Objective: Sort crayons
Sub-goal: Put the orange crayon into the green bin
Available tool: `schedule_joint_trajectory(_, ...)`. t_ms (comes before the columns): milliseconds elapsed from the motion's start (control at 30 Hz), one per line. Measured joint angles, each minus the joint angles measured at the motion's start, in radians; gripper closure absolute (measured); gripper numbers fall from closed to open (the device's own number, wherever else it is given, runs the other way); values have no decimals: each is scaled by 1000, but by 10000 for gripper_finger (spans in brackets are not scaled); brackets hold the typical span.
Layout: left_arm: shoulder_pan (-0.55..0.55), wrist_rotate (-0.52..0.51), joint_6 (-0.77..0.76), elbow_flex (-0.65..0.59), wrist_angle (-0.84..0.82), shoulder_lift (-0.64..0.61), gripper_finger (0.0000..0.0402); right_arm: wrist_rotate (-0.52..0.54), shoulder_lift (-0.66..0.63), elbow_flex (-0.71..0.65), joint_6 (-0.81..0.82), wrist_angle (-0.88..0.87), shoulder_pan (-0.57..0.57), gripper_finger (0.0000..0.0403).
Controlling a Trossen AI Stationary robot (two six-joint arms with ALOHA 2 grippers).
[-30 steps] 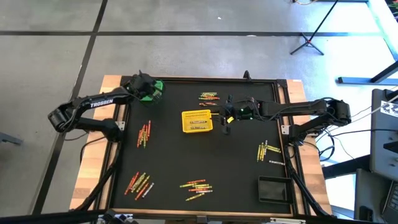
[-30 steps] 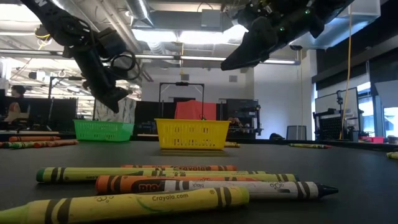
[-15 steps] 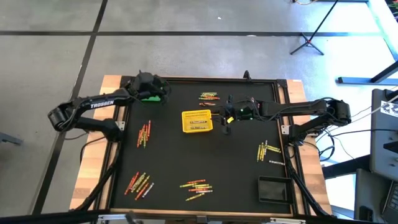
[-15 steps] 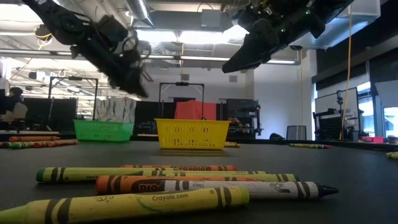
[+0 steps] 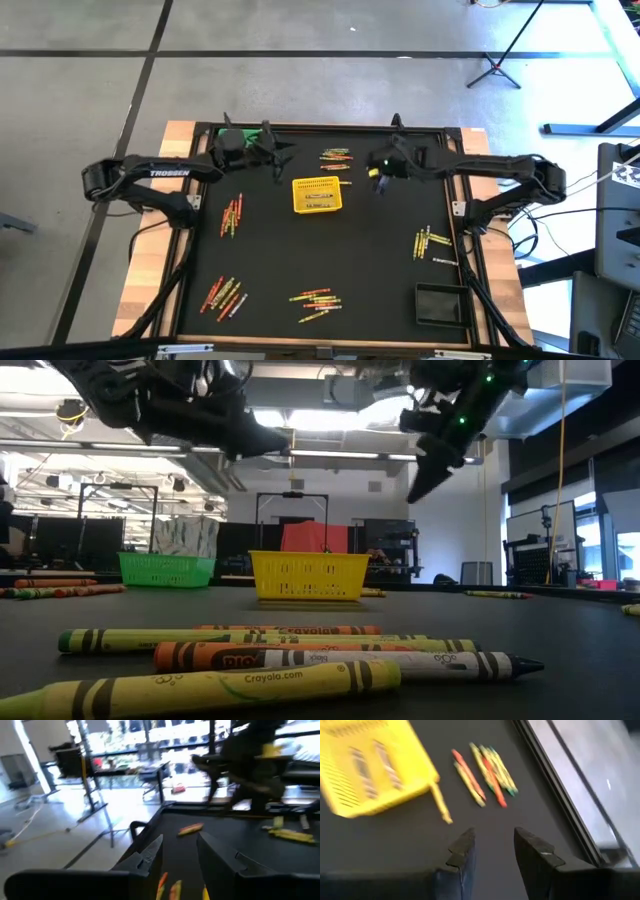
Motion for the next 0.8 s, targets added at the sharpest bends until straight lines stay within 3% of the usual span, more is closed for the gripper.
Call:
schedule_joint_trajectory(267, -97, 4, 14, 0, 75, 106, 295, -3, 0, 17, 71, -240, -256, 272)
schedule_joint_trajectory(500, -113, -3, 17, 0, 94, 109, 295, -128, 14, -20, 77, -233, -430, 272)
schedule_joint_trajectory(800, -113, -5, 16, 0, 93, 109, 295, -156, 147, -31, 55, -233, -536, 272)
